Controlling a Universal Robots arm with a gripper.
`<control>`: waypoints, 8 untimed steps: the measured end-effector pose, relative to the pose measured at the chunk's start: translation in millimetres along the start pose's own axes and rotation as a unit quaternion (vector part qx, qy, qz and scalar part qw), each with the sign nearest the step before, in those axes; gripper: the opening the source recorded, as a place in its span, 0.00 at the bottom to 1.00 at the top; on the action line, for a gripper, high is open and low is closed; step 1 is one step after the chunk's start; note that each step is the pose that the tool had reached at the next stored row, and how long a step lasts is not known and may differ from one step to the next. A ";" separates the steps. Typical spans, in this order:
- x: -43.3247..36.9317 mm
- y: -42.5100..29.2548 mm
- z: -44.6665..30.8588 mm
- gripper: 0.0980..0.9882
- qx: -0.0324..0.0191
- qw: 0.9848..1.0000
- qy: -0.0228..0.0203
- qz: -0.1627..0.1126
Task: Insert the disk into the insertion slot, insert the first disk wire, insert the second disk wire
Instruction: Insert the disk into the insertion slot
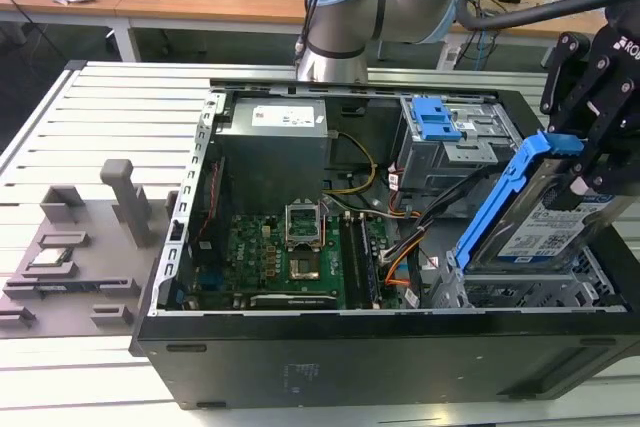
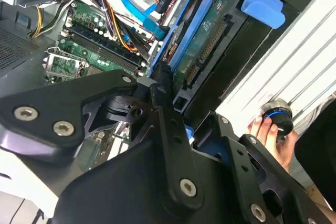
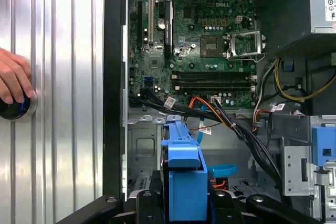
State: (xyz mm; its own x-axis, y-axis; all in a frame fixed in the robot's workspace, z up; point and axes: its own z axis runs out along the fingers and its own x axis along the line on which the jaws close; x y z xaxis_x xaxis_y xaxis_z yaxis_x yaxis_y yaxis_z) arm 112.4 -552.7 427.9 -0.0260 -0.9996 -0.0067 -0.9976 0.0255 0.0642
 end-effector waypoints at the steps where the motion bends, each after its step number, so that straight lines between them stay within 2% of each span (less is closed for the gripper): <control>1: 0.1 -0.9 9.8 0.30 -0.003 1.000 0.000 0.000; 2: 0.1 -1.4 16.9 0.30 -0.004 1.000 0.000 0.000; 4: 0.1 -1.7 20.7 0.30 -0.005 1.000 0.000 0.000; 7: 0.2 -2.6 34.4 0.30 -0.005 1.000 0.000 0.000; 8: 0.2 -2.7 36.5 0.30 -0.005 1.000 0.000 0.000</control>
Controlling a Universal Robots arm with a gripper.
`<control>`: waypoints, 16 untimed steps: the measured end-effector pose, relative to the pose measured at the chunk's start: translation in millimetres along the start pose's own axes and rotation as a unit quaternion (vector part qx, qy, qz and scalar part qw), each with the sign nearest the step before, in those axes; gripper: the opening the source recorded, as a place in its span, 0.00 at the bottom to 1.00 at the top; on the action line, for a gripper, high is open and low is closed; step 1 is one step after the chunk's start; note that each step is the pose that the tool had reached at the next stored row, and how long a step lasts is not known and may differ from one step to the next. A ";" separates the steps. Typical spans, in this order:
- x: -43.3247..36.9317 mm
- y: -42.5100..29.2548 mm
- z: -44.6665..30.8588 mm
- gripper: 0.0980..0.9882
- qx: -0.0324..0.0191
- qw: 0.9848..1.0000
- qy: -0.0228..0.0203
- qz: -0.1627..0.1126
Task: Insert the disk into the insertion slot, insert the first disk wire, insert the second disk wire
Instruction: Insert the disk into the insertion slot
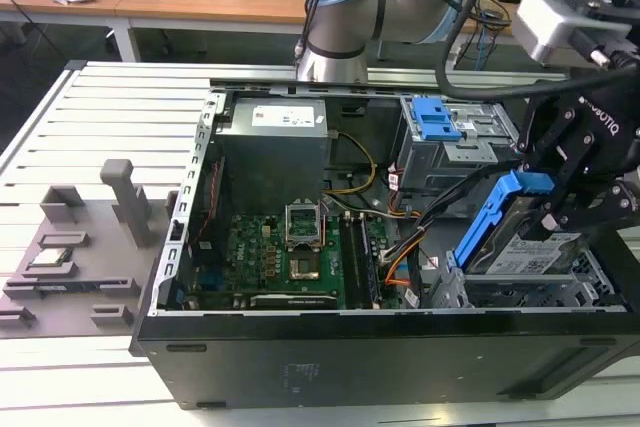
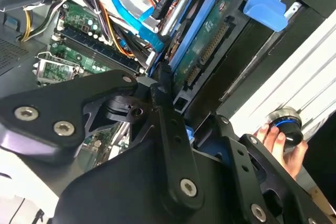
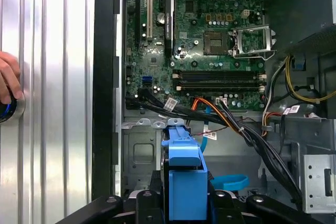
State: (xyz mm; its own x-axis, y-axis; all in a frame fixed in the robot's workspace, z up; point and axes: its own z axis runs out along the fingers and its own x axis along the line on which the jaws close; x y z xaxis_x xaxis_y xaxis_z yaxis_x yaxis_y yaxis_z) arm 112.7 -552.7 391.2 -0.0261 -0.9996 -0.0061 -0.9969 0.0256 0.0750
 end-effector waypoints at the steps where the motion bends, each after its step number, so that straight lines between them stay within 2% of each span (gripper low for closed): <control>1: 0.0 -0.1 1.9 0.30 0.000 1.000 0.000 0.000; 4: 0.0 -0.5 6.8 0.30 0.000 1.000 0.000 0.000; 6: 0.1 -0.5 6.9 0.30 0.000 1.000 0.000 0.000; 7: 0.1 -0.6 7.0 0.38 0.000 1.000 0.000 0.000; 9: 0.0 -0.6 7.0 0.37 0.000 1.000 0.000 0.000; 11: 0.0 -0.6 7.0 0.22 0.000 1.000 0.000 0.000; 12: 0.1 -0.5 7.0 0.08 0.000 1.000 0.000 0.000; 13: 0.1 -0.6 7.1 0.02 0.000 1.000 0.000 0.000; 16: 0.0 -0.6 7.1 0.01 0.000 1.000 0.000 0.000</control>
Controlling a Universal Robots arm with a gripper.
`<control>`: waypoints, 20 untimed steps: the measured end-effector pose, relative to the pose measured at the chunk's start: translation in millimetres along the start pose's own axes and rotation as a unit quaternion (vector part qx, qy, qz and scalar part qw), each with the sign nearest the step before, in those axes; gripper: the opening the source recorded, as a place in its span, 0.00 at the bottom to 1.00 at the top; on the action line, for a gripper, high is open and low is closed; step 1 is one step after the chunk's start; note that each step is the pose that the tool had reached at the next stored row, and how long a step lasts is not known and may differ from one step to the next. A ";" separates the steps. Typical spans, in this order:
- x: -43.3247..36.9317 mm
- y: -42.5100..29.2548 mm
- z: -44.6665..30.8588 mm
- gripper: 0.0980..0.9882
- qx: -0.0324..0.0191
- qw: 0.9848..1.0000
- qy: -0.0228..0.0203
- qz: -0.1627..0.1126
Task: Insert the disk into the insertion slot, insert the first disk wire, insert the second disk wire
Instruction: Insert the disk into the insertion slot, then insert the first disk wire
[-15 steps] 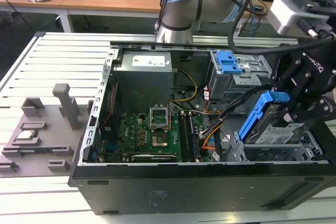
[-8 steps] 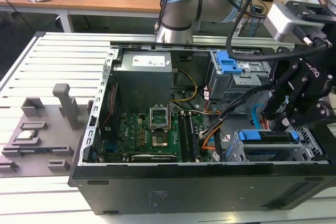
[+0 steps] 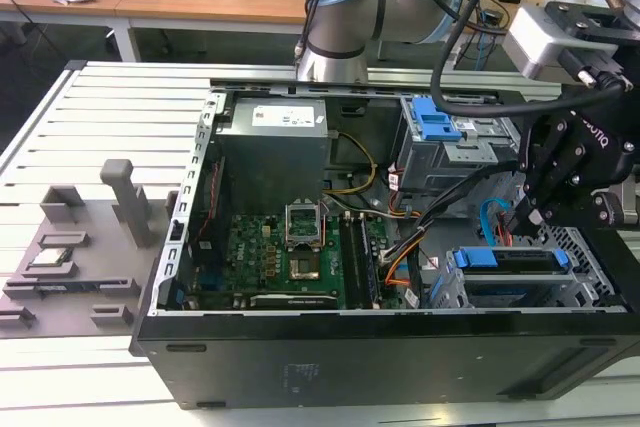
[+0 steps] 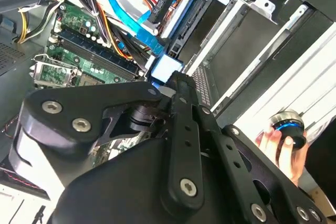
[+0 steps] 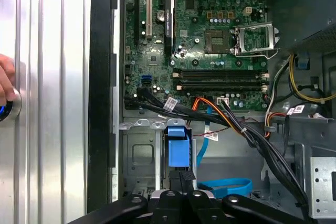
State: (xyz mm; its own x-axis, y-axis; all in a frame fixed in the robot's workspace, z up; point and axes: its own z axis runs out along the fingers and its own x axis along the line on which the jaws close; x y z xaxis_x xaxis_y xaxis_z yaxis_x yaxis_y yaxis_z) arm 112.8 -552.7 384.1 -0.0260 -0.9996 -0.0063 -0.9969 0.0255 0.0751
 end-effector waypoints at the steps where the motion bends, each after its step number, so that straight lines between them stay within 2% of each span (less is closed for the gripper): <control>1: 0.0 0.0 0.0 0.01 0.000 1.000 0.000 0.000; 5: 0.0 -0.5 0.2 0.01 0.000 1.000 0.000 0.000; 6: -0.3 -12.2 0.5 0.01 0.000 1.000 0.000 0.000; 9: -3.7 -29.8 3.6 0.01 -0.002 1.000 0.001 0.000; 10: -6.0 -33.6 4.6 0.01 -0.003 1.000 0.001 0.000; 11: -12.7 -38.6 6.1 0.01 -0.003 1.000 0.002 0.000; 15: -35.5 -40.3 12.4 0.01 -0.003 1.000 0.002 0.000; 20: -37.1 -40.5 13.9 0.01 -0.003 1.000 0.003 0.000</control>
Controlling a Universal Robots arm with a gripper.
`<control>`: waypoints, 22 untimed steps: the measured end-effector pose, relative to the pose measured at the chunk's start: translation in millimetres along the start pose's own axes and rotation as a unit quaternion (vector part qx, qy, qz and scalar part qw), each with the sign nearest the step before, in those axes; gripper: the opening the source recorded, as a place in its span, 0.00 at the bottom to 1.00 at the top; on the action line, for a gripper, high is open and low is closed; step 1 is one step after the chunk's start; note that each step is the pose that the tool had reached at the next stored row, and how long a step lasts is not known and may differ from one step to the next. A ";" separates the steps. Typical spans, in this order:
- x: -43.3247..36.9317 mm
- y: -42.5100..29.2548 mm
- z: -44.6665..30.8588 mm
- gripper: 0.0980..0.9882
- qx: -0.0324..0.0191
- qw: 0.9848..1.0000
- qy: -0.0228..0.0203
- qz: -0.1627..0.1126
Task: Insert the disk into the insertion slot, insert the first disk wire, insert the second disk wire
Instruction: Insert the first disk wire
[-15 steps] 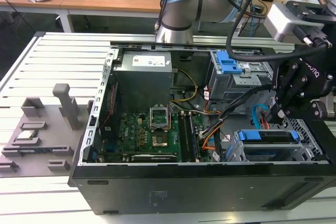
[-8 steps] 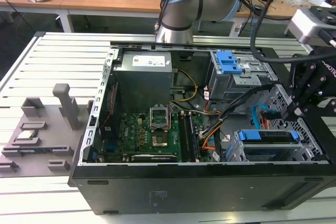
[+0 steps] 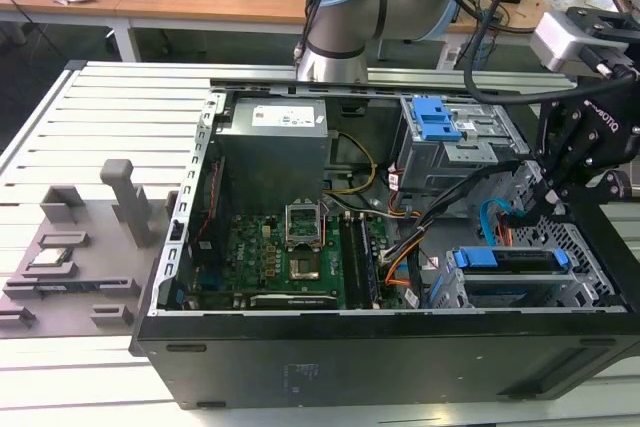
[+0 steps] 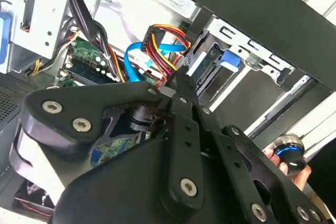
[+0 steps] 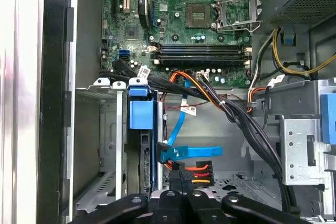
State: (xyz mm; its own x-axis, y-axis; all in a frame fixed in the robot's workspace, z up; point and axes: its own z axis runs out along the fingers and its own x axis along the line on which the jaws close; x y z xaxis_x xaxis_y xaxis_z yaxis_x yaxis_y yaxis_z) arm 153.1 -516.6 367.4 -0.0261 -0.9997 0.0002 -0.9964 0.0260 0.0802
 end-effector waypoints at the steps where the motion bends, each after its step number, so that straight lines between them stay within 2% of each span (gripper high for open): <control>1: 0.0 0.0 0.0 0.01 0.000 1.000 0.000 0.000; 2: 0.0 0.0 0.0 0.15 0.000 1.000 0.000 0.000; 3: 0.0 0.0 0.0 0.15 0.000 1.000 0.000 0.000; 4: 0.0 0.0 0.0 0.23 0.000 1.000 0.000 0.000; 10: 0.0 0.1 14.5 0.23 0.000 1.000 0.004 0.000; 16: 0.0 0.1 15.1 0.21 0.000 1.000 0.005 0.000; 17: 0.0 0.1 15.1 0.08 0.000 1.000 0.006 0.000; 19: 0.3 0.1 15.1 0.08 0.000 1.000 0.006 0.000; 20: 2.2 0.0 15.1 0.08 0.000 1.000 0.006 0.000; 22: 14.0 -0.3 15.1 0.08 0.000 1.000 0.006 0.000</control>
State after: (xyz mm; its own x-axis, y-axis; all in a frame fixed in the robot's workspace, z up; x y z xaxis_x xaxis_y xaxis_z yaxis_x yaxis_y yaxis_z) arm 151.8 -530.6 352.3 -0.0261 -0.9996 0.0122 -0.9964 0.0270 0.0799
